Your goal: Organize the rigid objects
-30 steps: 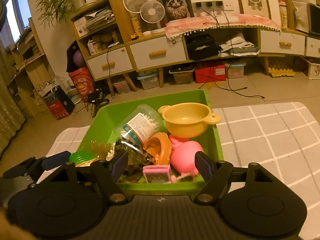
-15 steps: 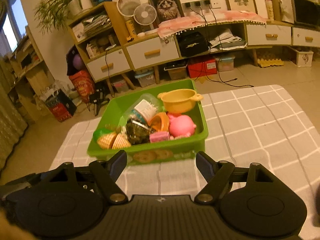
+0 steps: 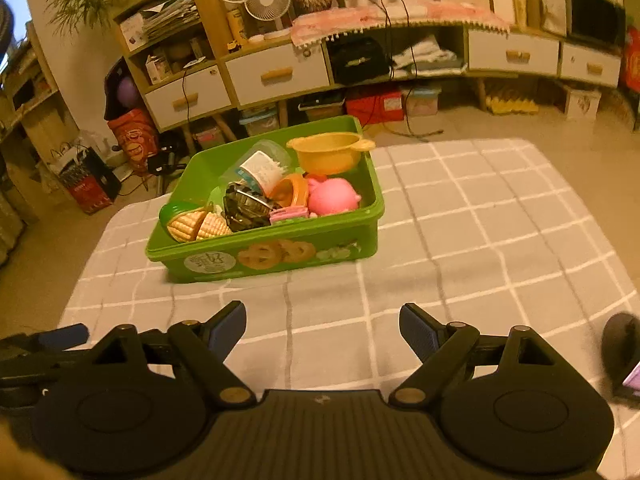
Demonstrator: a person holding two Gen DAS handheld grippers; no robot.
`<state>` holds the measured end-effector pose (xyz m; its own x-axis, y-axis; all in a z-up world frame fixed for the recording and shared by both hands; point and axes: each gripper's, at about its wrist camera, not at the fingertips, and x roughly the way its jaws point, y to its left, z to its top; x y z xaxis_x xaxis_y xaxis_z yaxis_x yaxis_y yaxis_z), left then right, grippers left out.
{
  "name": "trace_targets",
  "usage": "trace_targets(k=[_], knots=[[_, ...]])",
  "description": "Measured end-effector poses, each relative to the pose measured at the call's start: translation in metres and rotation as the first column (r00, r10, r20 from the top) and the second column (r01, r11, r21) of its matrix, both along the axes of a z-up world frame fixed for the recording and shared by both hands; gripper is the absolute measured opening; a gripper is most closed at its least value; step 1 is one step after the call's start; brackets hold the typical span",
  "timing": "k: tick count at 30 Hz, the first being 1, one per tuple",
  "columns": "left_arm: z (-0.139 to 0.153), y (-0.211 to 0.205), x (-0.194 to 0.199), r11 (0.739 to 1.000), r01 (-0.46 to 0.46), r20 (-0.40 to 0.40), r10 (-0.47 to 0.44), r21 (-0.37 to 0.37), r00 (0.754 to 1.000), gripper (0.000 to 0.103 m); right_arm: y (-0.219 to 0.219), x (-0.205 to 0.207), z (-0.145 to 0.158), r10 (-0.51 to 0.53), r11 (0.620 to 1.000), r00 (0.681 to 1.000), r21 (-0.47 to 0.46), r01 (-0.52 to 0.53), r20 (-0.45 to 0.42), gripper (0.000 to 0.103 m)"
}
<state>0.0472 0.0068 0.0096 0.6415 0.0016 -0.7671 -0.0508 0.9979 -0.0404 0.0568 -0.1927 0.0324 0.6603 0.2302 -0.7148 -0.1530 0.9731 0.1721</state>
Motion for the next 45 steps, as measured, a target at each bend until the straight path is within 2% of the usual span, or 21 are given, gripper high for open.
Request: trace_targets(k=[4, 45], knots=[[-0.0033, 0.0035, 0.0002, 1.0, -0.01, -0.021, 0.01, -0.016, 1.0, 0.101, 0.0038, -0.0032, 0.0014, 0.015, 1.0, 1.0, -0.015, -0.015, 0.019, 0.06], [-0.0073, -0.0044, -0.0054, 1.0, 0.001, -0.045, -0.002, -0.019, 0.999, 0.101, 0.0099, -0.0044, -0.0071, 0.035, 0.999, 0.999, -0.01, -0.035, -0.02, 0.061]])
